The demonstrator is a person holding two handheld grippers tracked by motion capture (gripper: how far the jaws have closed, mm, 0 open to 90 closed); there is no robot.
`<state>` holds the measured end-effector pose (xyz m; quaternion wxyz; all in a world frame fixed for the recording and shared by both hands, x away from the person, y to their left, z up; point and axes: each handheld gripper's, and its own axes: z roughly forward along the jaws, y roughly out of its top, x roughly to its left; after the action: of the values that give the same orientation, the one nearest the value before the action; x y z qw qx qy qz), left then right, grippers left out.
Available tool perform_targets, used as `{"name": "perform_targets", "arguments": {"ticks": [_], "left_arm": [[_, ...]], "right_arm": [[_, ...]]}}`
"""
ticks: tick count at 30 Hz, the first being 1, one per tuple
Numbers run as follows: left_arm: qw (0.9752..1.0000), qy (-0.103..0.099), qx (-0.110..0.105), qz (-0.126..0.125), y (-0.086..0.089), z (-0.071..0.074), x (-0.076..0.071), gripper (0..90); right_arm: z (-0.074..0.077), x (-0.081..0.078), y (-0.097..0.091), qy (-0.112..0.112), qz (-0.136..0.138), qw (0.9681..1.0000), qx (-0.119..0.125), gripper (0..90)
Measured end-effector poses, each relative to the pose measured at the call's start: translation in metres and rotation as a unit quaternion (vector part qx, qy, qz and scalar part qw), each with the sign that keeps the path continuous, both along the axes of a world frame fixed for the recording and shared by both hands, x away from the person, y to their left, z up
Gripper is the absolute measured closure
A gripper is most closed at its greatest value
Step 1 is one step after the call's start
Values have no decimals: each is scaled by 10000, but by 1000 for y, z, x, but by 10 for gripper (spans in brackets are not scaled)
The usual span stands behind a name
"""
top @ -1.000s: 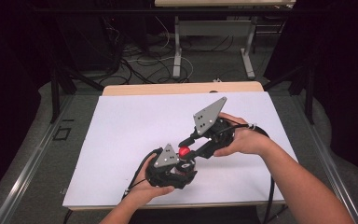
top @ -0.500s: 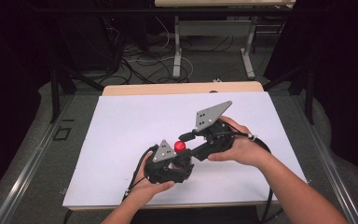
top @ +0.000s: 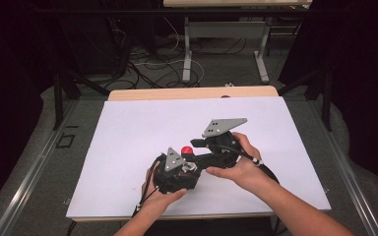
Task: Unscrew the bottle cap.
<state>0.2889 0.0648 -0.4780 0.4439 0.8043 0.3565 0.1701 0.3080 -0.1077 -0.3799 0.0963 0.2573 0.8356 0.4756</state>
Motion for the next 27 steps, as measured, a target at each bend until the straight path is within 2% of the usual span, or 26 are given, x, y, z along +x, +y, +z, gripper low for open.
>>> {"name": "perform_targets", "arguments": {"ticks": [2,8,12,14,16,17,18,19,20,21,23,25,26,27], "left_arm": [[10000,37,61,-43,1,1,0,294],[10000,-27,49,-35,0,1,-1,294],[9998,-91,117,-122,-2,2,-3,294],[9999,-90,72,-112,-2,1,-3,294],[9998,-76,98,-157,-1,2,-2,294],[9997,-94,119,-176,-1,2,-2,294],[9994,-78,163,-297,1,3,-2,294],[9992,-87,136,-354,1,3,-2,294],[9990,-115,109,-423,2,4,-2,294],[9988,-115,58,-479,2,5,-2,294],[9976,-113,27,-687,2,6,-2,294],[9961,-137,-12,-872,2,7,-2,295],[9950,-124,11,-995,2,8,-3,294],[9939,-126,25,-1099,2,8,-3,294]], "right_arm": [[0,-1,1,-44,14,10000,-77,558],[-1,0,3,-15,6,10000,-94,547],[-4,0,5,91,-50,9999,-134,598],[-3,0,6,26,-46,9998,-209,602],[-3,0,7,-8,32,9997,-259,606],[-1,1,6,-4,171,9993,-334,607],[-2,3,6,-193,363,9986,-342,608],[0,5,5,-153,469,9981,-370,609],[1,8,3,-153,649,9970,-394,609],[3,9,2,-254,922,9944,-445,609],[6,14,-2,-239,1271,9903,-511,610],[9,18,-5,-287,1651,9842,-566,610],[12,20,-6,-177,1823,9813,-597,610],[12,22,-7,-293,2038,9765,-640,610]]}}
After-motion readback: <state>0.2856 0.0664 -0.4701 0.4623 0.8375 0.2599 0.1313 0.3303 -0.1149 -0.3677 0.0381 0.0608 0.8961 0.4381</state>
